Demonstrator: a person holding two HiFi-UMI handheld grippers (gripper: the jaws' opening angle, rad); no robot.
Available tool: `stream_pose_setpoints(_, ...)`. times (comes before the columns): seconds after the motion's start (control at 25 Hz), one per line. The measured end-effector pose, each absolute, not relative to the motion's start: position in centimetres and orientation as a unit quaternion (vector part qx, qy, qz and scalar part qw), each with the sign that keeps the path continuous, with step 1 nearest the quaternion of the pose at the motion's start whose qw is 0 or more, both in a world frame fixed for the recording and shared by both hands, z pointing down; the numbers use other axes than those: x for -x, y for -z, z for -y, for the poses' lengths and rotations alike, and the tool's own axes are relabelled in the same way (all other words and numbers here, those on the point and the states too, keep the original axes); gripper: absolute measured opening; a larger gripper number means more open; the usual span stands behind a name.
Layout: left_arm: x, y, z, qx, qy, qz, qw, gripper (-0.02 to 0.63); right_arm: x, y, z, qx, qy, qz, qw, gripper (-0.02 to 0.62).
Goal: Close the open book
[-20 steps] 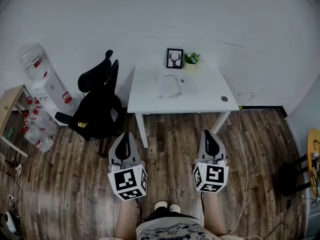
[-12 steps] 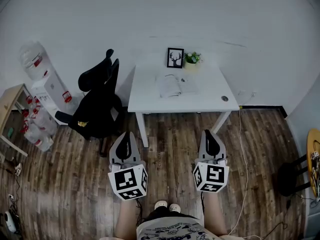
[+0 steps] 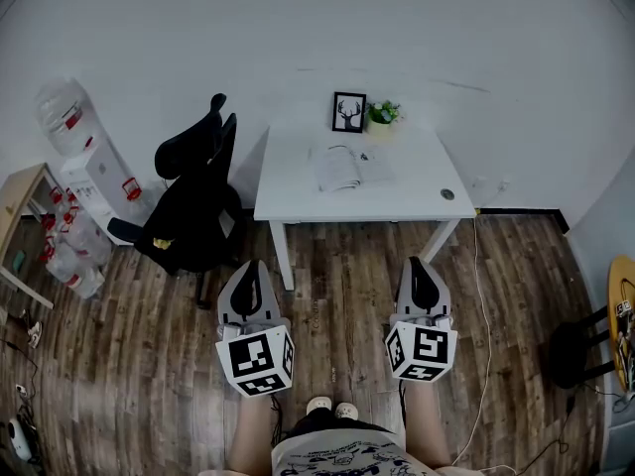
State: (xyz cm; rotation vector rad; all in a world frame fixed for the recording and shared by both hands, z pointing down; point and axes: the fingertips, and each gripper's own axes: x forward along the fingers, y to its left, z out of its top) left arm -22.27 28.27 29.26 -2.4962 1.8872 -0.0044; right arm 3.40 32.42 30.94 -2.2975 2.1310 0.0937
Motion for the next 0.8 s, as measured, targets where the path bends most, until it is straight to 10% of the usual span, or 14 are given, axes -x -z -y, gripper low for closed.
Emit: stream_pose_setpoints(0.8,23.4,-31.3,-25.4,0.810,0.007,-0.587,0.000,0.024,-0.2,-32.2,-30.1,0.717,-0.019,-0.697,0.015,0.068)
